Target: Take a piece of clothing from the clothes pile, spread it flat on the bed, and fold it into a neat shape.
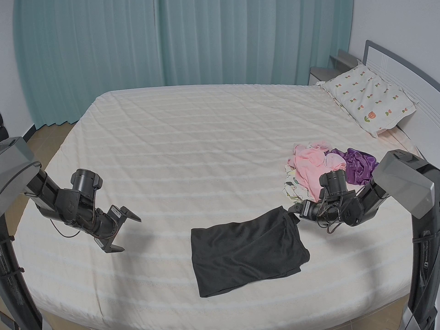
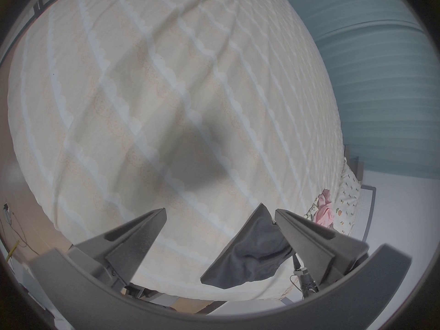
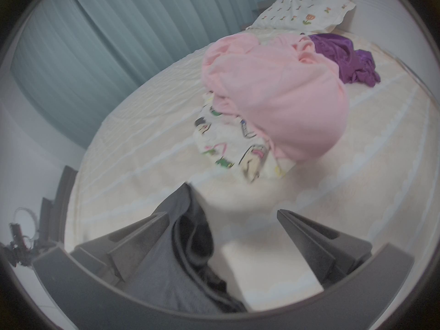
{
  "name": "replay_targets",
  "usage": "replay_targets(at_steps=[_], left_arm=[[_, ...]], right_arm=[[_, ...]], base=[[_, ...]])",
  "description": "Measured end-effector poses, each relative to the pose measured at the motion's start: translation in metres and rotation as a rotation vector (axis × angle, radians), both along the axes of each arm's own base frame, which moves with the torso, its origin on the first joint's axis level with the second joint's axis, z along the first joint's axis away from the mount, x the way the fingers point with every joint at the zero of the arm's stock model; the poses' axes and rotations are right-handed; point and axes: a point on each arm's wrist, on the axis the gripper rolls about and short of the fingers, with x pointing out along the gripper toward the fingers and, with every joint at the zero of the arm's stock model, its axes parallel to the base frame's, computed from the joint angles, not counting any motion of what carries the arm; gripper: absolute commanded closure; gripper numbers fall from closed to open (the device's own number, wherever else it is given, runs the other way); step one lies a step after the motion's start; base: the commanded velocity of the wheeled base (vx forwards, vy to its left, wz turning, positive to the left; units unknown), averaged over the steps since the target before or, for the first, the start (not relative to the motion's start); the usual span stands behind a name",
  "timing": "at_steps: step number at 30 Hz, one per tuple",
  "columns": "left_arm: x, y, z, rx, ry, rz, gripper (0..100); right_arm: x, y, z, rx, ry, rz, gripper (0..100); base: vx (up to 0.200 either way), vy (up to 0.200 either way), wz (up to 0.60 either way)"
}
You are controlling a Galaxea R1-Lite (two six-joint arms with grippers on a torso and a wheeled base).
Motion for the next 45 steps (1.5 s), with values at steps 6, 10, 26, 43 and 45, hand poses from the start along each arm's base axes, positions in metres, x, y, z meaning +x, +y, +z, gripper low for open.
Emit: replay_targets(at_steps=[6, 10, 26, 43, 45], left_arm=[[0.000, -0.001, 0.000, -0.001, -0.018, -0.005, 0], [-0.001, -0.002, -0.001, 0.000, -0.037, -0.009, 0], [-0.004, -0.003, -0.003, -0.001, -0.034, -0.013, 0], [-0.003, -0.003, -0.002, -0.001, -0.035, -0.012, 0], [-0.004, -0.003, -0.002, -0.001, -0.035, -0.012, 0]], right_arm=[[-0.032, -0.004, -0.011, 0.025, -0.048, 0.200, 0], [-0.049, -0.006, -0.020, 0.044, -0.026, 0.309, 0], [-0.073, -0.010, -0.039, 0.006, 0.055, 0.431, 100], [-0.095, -0.026, -0.035, -0.042, 0.128, 0.457, 100], [-0.097, -0.026, -0.035, -0.044, 0.133, 0.460, 0]], base=[[0.000, 0.000, 0.00], [0.000, 0.000, 0.00], [0.000, 0.000, 0.00], [0.000, 0.000, 0.00], [0.000, 0.000, 0.00]])
